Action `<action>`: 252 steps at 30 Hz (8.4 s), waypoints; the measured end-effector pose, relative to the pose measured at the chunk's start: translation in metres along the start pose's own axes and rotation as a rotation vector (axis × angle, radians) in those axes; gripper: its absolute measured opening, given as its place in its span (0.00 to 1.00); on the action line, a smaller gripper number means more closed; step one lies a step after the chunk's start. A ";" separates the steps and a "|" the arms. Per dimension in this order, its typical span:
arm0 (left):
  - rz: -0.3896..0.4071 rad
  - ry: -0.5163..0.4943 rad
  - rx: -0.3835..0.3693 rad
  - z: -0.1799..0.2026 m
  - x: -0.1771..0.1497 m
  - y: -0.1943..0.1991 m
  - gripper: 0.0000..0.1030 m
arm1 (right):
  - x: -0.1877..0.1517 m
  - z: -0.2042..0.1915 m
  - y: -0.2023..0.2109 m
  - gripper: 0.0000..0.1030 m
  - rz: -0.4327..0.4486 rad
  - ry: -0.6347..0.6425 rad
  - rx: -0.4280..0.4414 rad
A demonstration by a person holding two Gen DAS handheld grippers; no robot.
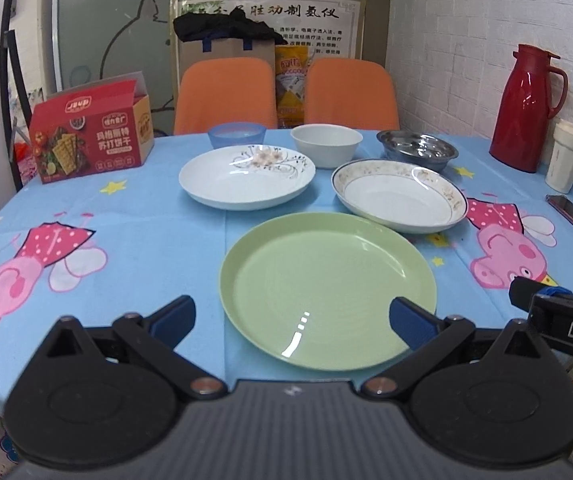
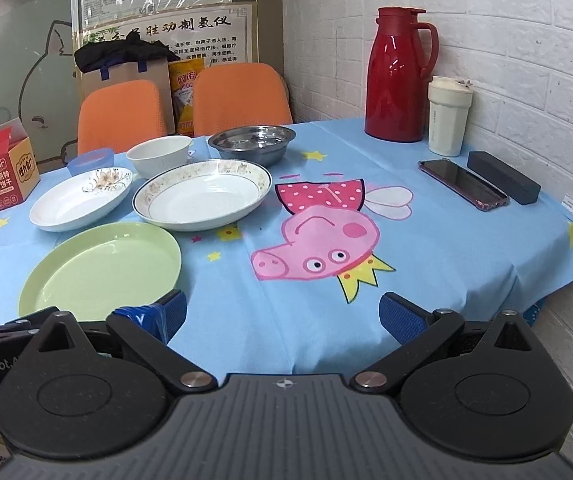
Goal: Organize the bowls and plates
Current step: 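Move the left gripper to the light-green plate rim and close on it, then carry the green plate with the left gripper toward the white floral plate, then slide the green plate under the floral plate rim and grip both, then carry the stacked plates with the left gripper toward the gold-rimmed plate, then slide the stack under the gold-rimmed plate rim and close the left gripper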
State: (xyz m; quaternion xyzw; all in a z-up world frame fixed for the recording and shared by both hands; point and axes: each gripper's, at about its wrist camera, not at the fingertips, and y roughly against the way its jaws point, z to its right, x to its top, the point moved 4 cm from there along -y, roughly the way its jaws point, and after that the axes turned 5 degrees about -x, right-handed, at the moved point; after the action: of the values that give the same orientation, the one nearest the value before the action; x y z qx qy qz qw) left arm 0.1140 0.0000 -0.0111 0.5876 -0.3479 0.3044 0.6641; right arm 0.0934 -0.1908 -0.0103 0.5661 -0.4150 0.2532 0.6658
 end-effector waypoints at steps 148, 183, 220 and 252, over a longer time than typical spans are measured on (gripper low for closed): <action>-0.203 0.072 -0.074 -0.166 0.145 -0.175 0.40 | 0.088 -0.236 -0.156 0.85 -0.077 0.323 0.571; -0.137 0.164 -0.009 -0.192 0.054 -0.059 0.60 | 0.009 -0.209 -0.041 0.84 -0.092 0.262 0.624; -0.265 -0.061 -0.202 -0.005 0.089 -0.141 0.71 | 0.039 0.016 -0.124 0.85 -0.090 -0.129 0.333; -0.430 -0.059 -0.347 0.015 0.126 -0.246 0.71 | 0.090 -0.025 -0.219 0.85 -0.164 0.107 0.332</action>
State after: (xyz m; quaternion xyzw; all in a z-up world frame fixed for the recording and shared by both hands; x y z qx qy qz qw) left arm 0.3846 -0.0454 -0.0465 0.5342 -0.2814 0.0752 0.7936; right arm 0.3240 -0.2289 -0.0538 0.6858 -0.2841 0.2929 0.6027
